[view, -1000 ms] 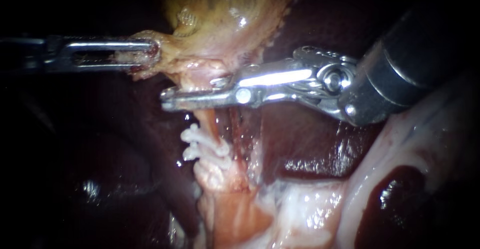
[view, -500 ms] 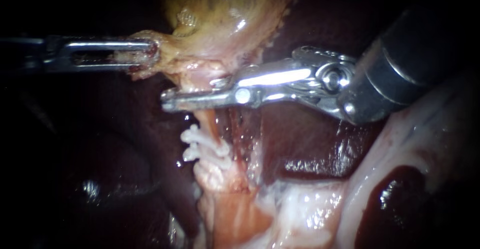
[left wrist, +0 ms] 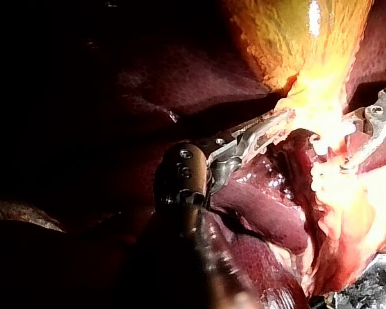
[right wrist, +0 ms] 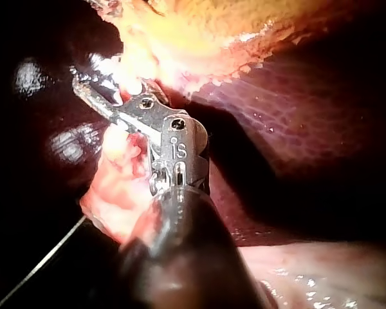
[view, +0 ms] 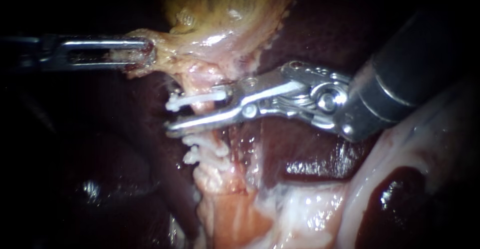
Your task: Going back third clip left tube
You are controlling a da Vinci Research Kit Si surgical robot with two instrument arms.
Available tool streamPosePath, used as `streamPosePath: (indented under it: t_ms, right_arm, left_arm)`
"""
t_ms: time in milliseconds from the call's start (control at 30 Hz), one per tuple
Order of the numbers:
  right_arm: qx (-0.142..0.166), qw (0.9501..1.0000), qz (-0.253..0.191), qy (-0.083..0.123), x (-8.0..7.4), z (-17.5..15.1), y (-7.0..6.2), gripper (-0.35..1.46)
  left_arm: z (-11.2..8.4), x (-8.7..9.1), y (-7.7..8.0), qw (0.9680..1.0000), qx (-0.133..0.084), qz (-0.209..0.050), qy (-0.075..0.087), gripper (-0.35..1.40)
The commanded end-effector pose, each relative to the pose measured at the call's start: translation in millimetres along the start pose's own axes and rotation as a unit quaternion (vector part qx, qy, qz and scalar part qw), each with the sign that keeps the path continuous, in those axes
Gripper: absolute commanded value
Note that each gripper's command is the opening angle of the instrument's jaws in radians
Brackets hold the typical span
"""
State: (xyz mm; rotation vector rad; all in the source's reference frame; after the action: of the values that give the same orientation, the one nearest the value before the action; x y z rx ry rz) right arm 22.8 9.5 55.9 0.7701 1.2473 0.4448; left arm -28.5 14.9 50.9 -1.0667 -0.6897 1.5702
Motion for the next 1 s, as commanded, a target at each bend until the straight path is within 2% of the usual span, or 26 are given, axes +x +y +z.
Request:
streamPosePath:
  t_ms: [33, 167, 367, 500, 833, 1000]
  right_arm:
    - [-0.005, 0.9999, -0.012, -0.006, -0.1, -0.2, 0.0, 0.5]
    - [-0.031, 0.9985, -0.041, -0.018, -0.6, -1.4, 0.0, 0.5]
    - [-0.052, 0.9945, -0.089, -0.02, -1.8, -4.3, -0.7, 0.5]
    - [-0.055, 0.9898, -0.129, -0.025, -2.5, -6.6, -1.8, 0.5]
    - [-0.051, 0.981, -0.185, -0.031, -4.1, -12.4, -6.9, 0.5]
    - [-0.055, 0.9783, -0.197, -0.033, -4.3, -13.6, -7.8, 0.5]
  left_arm:
    - [0.0, -0.1, 0.0, 1.0, 0.001, 0.0, 0.0, -0.35]
    - [0.1, -0.2, -0.2, 1.0, 0.001, 0.001, 0.0, -0.35]
    - [0.1, -0.4, -0.3, 1.0, 0.001, 0.001, 0.001, -0.35]
    - [0.2, -0.5, -0.3, 1.0, 0.001, 0.002, 0.001, -0.35]
    - [0.3, -0.5, -0.7, 1.0, 0.002, 0.002, 0.001, -0.35]
    - [0.3, -0.5, -0.9, 1.0, 0.004, 0.003, 0.003, -0.35]
